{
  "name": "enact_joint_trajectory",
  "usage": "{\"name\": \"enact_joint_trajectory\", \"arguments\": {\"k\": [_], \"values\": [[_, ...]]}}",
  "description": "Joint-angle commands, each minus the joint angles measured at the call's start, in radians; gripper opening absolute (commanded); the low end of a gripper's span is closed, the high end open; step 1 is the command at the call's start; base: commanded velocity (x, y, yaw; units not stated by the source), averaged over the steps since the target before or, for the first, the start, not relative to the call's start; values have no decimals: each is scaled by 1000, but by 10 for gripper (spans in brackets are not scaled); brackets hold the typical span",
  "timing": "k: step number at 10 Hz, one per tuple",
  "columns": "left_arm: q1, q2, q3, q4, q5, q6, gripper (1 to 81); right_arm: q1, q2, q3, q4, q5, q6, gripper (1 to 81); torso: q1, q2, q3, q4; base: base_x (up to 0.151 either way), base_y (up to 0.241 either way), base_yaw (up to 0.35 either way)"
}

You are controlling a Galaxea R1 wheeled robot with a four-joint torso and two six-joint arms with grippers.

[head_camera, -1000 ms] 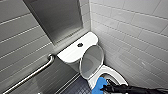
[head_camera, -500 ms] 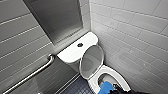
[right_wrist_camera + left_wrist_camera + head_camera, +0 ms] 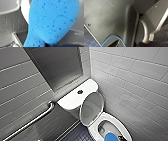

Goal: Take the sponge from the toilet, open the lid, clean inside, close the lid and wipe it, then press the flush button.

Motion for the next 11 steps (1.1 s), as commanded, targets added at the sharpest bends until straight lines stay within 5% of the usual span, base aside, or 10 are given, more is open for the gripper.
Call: {"name": "enact_joint_trajectory", "arguments": {"k": [1, 11], "values": [[22, -4, 0, 5, 79, 1, 811, 24, -86, 83, -30, -44, 1, 10, 0, 0, 0, 0, 0, 0, 0], [25, -5, 0, 5, 72, 3, 811, -62, -342, 254, -62, 46, 1, 10, 0, 0, 0, 0, 0, 0, 0]]}}
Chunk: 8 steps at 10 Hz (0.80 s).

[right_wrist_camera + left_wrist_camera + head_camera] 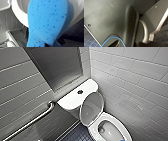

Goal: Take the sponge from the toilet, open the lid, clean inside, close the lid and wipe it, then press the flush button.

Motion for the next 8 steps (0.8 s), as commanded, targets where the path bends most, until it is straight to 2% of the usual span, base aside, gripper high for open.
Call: {"name": "enact_joint_trajectory", "arguments": {"k": [1, 3, 5, 7, 8], "values": [[26, -5, 0, 3, 76, 3, 811, 51, -97, 90, -10, -27, 3, 10, 0, 0, 0, 0, 0, 0, 0], [26, -5, 0, 5, 76, 3, 811, 71, -119, 128, -8, -16, 3, 10, 0, 0, 0, 0, 0, 0, 0], [26, -5, 0, 3, 76, 3, 811, 164, -94, 145, 4, -18, 6, 10, 0, 0, 0, 0, 0, 0, 0], [26, -5, 0, 2, 76, 3, 811, 284, -13, 119, 31, -52, 27, 10, 0, 0, 0, 0, 0, 0, 0], [26, -5, 0, 2, 76, 3, 811, 342, 51, 73, 31, -106, 55, 10, 0, 0, 0, 0, 0, 0, 0]]}}
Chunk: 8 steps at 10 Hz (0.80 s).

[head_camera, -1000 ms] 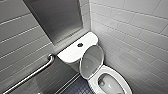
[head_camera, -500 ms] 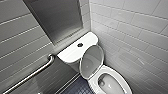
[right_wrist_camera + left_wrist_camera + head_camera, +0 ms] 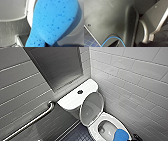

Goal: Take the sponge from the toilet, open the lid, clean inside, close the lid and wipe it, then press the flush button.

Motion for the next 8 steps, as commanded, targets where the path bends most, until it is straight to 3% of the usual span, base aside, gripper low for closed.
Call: {"name": "enact_joint_trajectory", "arguments": {"k": [1, 4, 8], "values": [[26, -5, 0, 0, 77, 3, 811, 204, 135, -77, 27, -136, 53, 10, 0, 0, 0, 0, 0, 0, 0], [26, -7, 0, -5, 78, 3, 811, 266, 354, -282, 27, -196, 78, 10, 0, 0, 0, 0, 0, 0, 0], [26, -15, 0, -9, 78, -2, 811, 279, 619, -572, 26, -199, 118, 10, 0, 0, 0, 0, 0, 0, 0]]}}
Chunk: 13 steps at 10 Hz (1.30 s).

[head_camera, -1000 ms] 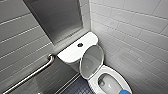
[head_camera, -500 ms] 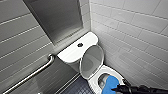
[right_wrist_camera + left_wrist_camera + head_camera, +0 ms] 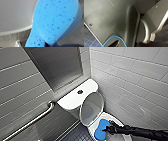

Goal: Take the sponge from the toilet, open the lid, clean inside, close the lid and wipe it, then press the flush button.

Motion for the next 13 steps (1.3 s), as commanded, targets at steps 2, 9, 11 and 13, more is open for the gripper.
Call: {"name": "enact_joint_trajectory", "arguments": {"k": [2, 9, 11, 13], "values": [[25, -12, 0, -7, 78, -3, 811, 111, 254, -245, 19, -64, 38, 10, 0, 0, 0, 0, 0, 0, 0], [26, -9, 0, -6, 78, -3, 811, 16, 342, -311, -19, -52, 41, 10, 0, 0, 0, 0, 0, 0, 0], [26, -7, 0, -4, 78, -3, 811, 3, 296, -241, -42, -57, 41, 10, 0, 0, 0, 0, 0, 0, 0], [26, -4, 0, -1, 78, -1, 811, 0, 227, -151, -44, -58, 41, 10, 0, 0, 0, 0, 0, 0, 0]]}}
